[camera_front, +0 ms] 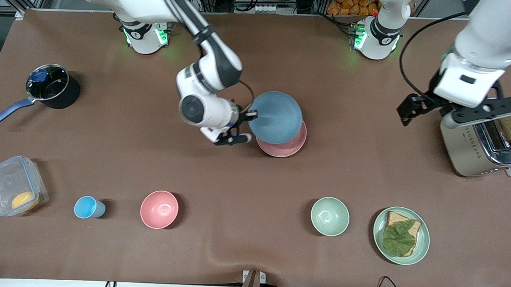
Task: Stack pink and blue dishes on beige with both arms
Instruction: 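Move the blue plate over the stack while the left gripper withdraws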
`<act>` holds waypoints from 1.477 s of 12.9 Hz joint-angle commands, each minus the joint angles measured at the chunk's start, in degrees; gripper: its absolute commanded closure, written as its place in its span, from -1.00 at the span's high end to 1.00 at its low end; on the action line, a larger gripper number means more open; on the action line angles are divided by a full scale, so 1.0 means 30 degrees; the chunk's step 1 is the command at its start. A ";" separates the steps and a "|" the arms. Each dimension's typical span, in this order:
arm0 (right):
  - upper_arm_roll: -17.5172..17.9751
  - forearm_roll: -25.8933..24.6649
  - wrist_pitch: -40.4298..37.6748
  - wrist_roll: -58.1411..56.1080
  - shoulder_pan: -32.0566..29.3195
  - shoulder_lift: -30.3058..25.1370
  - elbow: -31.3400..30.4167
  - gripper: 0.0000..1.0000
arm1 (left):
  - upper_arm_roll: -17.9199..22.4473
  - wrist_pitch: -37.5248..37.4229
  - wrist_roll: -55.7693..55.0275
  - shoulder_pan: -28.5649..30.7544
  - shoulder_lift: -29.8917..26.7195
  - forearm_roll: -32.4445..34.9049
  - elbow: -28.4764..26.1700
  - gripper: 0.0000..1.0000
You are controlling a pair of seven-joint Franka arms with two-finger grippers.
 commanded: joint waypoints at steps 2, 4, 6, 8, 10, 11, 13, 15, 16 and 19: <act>-0.0268 0.1645 0.1338 0.0107 -0.0061 -0.0108 -0.0547 -1.00 | 0.5249 -0.0351 0.3103 -0.2748 -0.0835 -0.0752 0.0175 1.00; -0.0297 0.1645 0.1754 0.0078 0.0085 0.0564 -0.0023 -1.00 | 0.6863 -0.0497 0.4375 -0.3481 -0.1073 -0.1078 0.0116 1.00; -0.0297 0.1383 0.1726 0.0049 0.0231 0.0655 0.0010 -1.00 | 0.6901 -0.1081 0.4261 -0.3426 -0.1249 -0.1371 0.0144 1.00; -0.0414 0.1207 0.1725 0.0048 0.0901 0.0800 0.0009 -1.00 | 0.6901 -0.1200 0.4203 -0.3337 -0.1307 -0.1871 0.0086 1.00; -0.0415 0.0564 0.1755 0.0223 0.1023 0.0948 0.0039 -1.00 | 0.6784 -0.1406 0.4055 -0.3396 -0.1425 -0.1871 0.0027 1.00; -0.0415 0.0126 0.1784 0.0456 0.1168 0.1035 0.0039 -1.00 | 0.6783 -0.1435 0.4055 -0.3338 -0.1454 -0.1871 0.0027 1.00; -0.0415 -0.0841 0.1988 0.1187 0.1345 0.1473 0.0358 -1.00 | 0.6929 -0.1581 0.4055 -0.3279 -0.1454 -0.1871 -0.0002 1.00; -0.0415 -0.0992 0.1989 0.1337 0.1345 0.1825 0.0798 -1.00 | 0.6959 -0.1582 0.4026 -0.3279 -0.1454 -0.1871 -0.0031 1.00; -0.0415 -0.0992 0.1989 0.1453 0.1345 0.1943 0.1032 -1.00 | 0.6959 -0.1582 0.4026 -0.3279 -0.1425 -0.1900 -0.0031 1.00; -0.0415 -0.0992 0.1989 0.1718 0.1345 0.2295 0.1502 -1.00 | 0.6988 -0.1610 0.4055 -0.3220 -0.1629 -0.1959 -0.0002 1.00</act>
